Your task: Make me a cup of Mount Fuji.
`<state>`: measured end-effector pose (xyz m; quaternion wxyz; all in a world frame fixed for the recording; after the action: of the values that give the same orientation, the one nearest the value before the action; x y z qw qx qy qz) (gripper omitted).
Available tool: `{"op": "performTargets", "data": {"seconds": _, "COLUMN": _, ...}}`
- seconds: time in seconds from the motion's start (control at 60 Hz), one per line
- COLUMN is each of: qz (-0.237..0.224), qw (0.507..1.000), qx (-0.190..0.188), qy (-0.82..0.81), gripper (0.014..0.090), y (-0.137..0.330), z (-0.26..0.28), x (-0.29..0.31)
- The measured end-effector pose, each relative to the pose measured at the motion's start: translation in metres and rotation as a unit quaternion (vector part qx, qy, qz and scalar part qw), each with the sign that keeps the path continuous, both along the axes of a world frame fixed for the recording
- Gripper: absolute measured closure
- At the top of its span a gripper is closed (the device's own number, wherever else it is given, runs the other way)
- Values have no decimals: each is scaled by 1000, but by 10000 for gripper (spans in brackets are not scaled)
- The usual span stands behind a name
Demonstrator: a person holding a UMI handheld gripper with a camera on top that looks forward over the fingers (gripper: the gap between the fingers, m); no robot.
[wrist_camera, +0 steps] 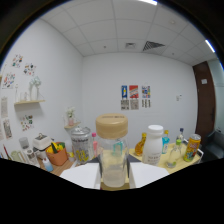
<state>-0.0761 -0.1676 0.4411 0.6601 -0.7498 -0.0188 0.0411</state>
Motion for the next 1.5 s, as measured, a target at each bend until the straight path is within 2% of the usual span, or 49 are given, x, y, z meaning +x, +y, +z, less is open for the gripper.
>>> {"op": "performTargets", "data": {"seconds": 0.2, "qz": -2, "qw": 999, "qx": -48, "qy": 4, "gripper": 671, "y": -45, "z": -87, "x": -4}}
{"op": "performTargets", "data": {"seconds": 0.45, "qz": -27, "qw": 993, "qx": -117, "qy": 20, "gripper": 671, "y": -60, "z": -232, "x": -1}}
{"op": "performTargets", "data": {"seconds": 0.583, "qz": -38, "qw": 988, "qx": -127, "qy": 77, "gripper": 671, "y": -58, "z": -280, "x": 2}}
{"op": "performTargets", "data": {"seconds": 0.7, "qz": -37, "qw": 971, "qx": -122, "qy": 201, "gripper": 671, "y": -55, "z": -295, "x": -2}}
{"op": "performTargets", "data": {"seconds": 0.95, "qz": -54, "qw": 868, "qx": -111, "qy": 481, "gripper": 670, "y": -50, "z": -300, "x": -1}}
{"op": "performTargets", "data": {"seconds": 1.133, "qz": -45, "qw": 751, "qx": -105, "qy": 650, "gripper": 673, "y": -44, "z": -299, "x": -3}}
{"op": "performTargets", "data": {"seconds": 1.333, "qz": -32, "qw": 634, "qx": -106, "qy": 765, "gripper": 674, "y": -36, "z": -302, "x": 0}}
{"op": "performTargets", "data": {"seconds": 1.433, "qz": -31, "qw": 607, "qx": -107, "qy": 787, "gripper": 673, "y": -37, "z": -303, "x": 1}}
{"op": "performTargets", "data": {"seconds": 1.5, "qz": -31, "qw": 610, "qx": -108, "qy": 785, "gripper": 673, "y": -38, "z": -305, "x": 1}}
